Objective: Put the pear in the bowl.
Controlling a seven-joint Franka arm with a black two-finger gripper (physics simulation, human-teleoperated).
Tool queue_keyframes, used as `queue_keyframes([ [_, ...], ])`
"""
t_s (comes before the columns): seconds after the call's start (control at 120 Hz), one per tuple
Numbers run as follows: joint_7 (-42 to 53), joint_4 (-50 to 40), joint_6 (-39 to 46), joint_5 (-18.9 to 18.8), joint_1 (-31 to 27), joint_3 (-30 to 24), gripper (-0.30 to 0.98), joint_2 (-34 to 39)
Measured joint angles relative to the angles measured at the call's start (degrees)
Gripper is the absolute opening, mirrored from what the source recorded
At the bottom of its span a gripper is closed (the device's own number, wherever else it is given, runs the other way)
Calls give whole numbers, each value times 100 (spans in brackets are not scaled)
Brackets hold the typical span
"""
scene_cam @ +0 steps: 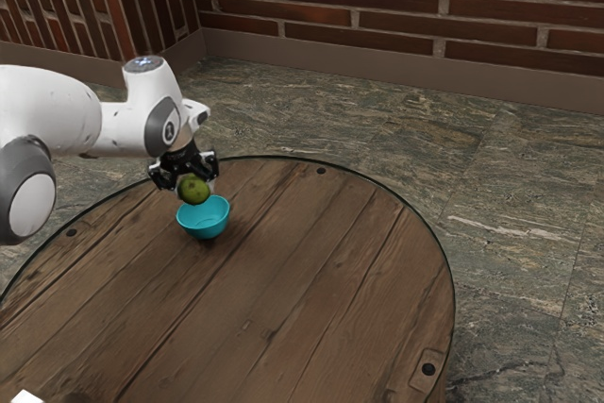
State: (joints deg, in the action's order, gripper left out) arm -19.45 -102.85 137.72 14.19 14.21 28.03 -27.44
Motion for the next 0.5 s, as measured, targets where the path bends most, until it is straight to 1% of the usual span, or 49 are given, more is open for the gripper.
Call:
queue_keyframes([
  [0.158, 183, 49, -163, 108, -14, -39, 45, -56],
  [0.258, 314, 51, -221, 162, -14, -51, 54, -35],
  [0.358, 438, 51, -321, 164, -14, -53, 59, 100],
  [0.408, 573, 41, -621, 5, -13, -48, 61, 551],
  [0.475, 748, 21, -1536, -380, -9, -57, 63, 1514],
  [0.5, 811, 13, -1884, -575, -83, -247, 64, 1954],
])
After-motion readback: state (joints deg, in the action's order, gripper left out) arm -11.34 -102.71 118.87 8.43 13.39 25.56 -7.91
